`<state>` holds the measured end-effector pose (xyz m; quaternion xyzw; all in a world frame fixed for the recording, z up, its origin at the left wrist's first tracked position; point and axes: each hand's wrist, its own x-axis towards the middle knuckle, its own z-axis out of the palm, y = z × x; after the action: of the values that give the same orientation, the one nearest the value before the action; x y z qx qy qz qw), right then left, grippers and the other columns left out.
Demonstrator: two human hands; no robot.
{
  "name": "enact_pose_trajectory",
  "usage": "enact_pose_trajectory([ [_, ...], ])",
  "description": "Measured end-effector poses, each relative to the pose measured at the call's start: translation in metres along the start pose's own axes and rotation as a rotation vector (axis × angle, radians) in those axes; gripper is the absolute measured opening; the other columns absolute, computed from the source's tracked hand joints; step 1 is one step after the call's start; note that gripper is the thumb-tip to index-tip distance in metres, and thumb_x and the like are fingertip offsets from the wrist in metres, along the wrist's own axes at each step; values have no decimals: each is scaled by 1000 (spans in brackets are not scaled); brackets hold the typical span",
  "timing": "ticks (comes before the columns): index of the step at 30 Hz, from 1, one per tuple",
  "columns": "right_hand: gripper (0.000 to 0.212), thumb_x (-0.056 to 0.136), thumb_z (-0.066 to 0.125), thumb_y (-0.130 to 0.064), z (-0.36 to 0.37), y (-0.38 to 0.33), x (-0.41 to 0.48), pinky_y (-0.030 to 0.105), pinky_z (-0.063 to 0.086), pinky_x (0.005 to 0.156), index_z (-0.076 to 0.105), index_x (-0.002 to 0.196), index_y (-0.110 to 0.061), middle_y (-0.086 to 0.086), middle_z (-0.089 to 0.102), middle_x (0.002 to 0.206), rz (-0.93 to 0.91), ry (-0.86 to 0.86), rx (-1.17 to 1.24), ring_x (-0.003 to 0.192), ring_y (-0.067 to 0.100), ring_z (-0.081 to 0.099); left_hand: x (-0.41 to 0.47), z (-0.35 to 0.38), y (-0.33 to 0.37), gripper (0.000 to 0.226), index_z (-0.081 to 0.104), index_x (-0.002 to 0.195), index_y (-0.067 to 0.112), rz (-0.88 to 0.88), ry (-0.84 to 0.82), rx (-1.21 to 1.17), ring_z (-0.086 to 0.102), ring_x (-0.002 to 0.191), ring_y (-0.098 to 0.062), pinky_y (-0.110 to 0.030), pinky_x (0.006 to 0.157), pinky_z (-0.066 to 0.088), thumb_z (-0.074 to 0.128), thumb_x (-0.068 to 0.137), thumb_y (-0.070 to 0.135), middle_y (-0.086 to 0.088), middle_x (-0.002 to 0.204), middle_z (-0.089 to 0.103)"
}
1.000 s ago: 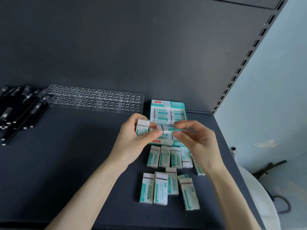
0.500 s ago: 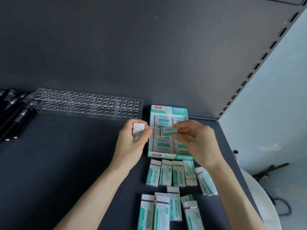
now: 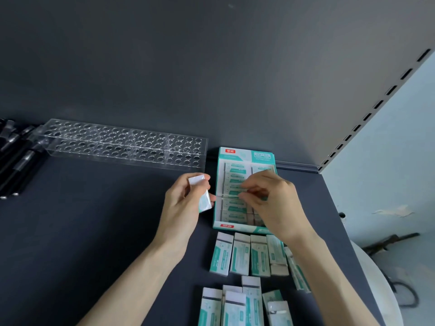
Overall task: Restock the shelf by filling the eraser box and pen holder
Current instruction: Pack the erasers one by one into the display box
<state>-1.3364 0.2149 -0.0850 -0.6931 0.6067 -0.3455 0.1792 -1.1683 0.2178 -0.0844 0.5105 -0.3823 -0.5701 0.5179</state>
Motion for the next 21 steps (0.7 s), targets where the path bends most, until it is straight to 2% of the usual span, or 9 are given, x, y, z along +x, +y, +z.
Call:
enact_pose_trajectory([
  [3, 9, 79, 72, -7, 4, 2, 0, 27, 55, 78, 73, 88, -8, -6, 60, 97, -1, -6, -41, 78, 13, 63, -1, -1, 2, 11, 68, 93, 18, 19, -5, -16, 66, 73, -12, -37, 88, 50, 58, 91, 13, 12, 72, 65],
  [7, 11, 82, 71, -10, 4, 2, -1, 35, 54, 79, 73, 93, -11, -8, 52, 101, 20, -19, -62, 78, 15, 63, -2, -3, 3, 13, 70, 93, 21, 21, -7, -33, 66, 80, -15, -43, 91, 50, 60, 90, 13, 6, 80, 67],
  [9, 12, 82, 70, -12, 4, 3, -1, 36, 54, 80, 73, 95, -12, -7, 50, 103, 25, -37, -82, 78, 16, 63, -3, -3, 2, 14, 71, 91, 25, 30, -18, -21, 64, 86, -14, -39, 86, 49, 62, 88, 15, 4, 84, 68],
  [11, 13, 82, 71, -14, 3, 3, 0, 35, 54, 80, 73, 95, -13, -5, 49, 104, 19, -48, -78, 80, 16, 62, -4, -4, 3, 14, 72, 90, 26, 47, -32, -21, 61, 85, -9, -28, 78, 46, 64, 87, 15, 2, 85, 70],
  [13, 13, 82, 71, -17, 0, 1, -1, 26, 51, 80, 73, 95, -14, -5, 49, 104, 22, -28, -31, 84, 7, 58, -5, -5, 3, 13, 71, 91, 23, 72, -46, -29, 60, 79, -5, -18, 69, 44, 65, 86, 13, 0, 86, 71],
  [15, 12, 84, 68, -19, -6, -5, -4, 15, 46, 75, 72, 95, -18, -9, 55, 101, 44, 21, 75, 85, 3, 56, -6, -5, 4, 11, 70, 94, 18, 97, -66, -28, 58, 73, -3, -15, 61, 43, 66, 85, 12, 0, 85, 71],
  [17, 12, 85, 66, -22, -14, -15, -8, 17, 49, 74, 70, 96, -18, -12, 65, 96, 120, -17, 260, 82, 6, 62, -6, -5, 4, 14, 68, 96, 12, 120, -100, -59, 58, 70, -3, -15, 60, 44, 67, 83, 12, 3, 81, 70],
  [19, 22, 84, 63, -25, -19, -25, -13, 21, 53, 71, 69, 99, -10, -4, 72, 89, 208, -138, 501, 77, 12, 68, -8, -4, 3, 21, 66, 98, 8, 155, -146, -87, 64, 77, -7, -17, 65, 49, 68, 78, 16, 1, 85, 72],
  [21, 27, 82, 61, -22, -21, -30, -17, 23, 55, 68, 66, 98, -1, 6, 72, 88, 219, -192, 664, 72, 21, 70, -10, -3, 3, 24, 66, 97, 8, 194, -204, -83, 68, 88, -13, -22, 75, 53, 68, 75, 17, -4, 93, 73],
])
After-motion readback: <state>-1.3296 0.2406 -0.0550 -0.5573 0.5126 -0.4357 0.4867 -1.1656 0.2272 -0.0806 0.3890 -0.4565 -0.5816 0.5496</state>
